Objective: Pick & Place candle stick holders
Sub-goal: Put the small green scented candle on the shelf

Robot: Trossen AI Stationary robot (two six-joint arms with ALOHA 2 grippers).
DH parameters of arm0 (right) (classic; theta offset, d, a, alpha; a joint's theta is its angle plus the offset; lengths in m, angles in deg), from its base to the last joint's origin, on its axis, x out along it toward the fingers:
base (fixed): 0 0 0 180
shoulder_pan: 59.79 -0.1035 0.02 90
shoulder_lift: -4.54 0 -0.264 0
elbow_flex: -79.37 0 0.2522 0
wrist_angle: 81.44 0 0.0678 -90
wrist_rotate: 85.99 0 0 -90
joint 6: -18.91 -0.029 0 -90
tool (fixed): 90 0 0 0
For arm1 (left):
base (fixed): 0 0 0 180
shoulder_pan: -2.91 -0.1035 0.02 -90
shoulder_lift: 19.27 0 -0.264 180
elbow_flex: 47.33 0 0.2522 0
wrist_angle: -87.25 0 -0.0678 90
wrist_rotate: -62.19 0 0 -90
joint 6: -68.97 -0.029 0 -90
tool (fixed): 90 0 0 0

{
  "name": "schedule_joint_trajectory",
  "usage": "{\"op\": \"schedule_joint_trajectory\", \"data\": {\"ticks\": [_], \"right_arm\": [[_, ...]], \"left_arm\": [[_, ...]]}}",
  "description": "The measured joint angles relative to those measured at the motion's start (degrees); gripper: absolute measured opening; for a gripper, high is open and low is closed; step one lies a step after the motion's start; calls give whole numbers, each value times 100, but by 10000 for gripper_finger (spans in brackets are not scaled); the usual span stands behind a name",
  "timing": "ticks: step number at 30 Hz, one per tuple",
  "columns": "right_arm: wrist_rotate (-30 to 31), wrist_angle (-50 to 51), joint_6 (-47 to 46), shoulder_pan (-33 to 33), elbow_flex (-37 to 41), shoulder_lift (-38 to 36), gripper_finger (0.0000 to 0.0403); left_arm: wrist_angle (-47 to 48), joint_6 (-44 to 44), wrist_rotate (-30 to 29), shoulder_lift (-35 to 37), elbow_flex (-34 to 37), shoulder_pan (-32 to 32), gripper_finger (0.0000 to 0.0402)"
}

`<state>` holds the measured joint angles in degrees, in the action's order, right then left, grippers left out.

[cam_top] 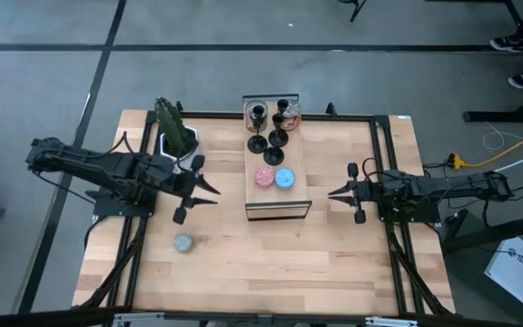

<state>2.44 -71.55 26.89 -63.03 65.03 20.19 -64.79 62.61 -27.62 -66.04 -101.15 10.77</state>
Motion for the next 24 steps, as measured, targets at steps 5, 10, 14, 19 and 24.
{"op": "schedule_joint_trajectory", "data": {"ticks": [5,10,14,19,24], "right_arm": [[-2,15,-3,-1,0,1,45],[-13,30,-2,-1,0,1,45],[-13,32,-6,-3,0,1,45],[-13,33,14,-3,0,1,45],[-13,32,16,-3,0,1,45]], "left_arm": [[870,100,-315,-51,-471,627,121],[1124,706,-218,-47,-532,1122,141],[1607,1631,18,-60,-533,1476,173],[2108,2319,32,-166,-531,1910,224],[2473,2578,76,-395,-529,2293,267]]}}
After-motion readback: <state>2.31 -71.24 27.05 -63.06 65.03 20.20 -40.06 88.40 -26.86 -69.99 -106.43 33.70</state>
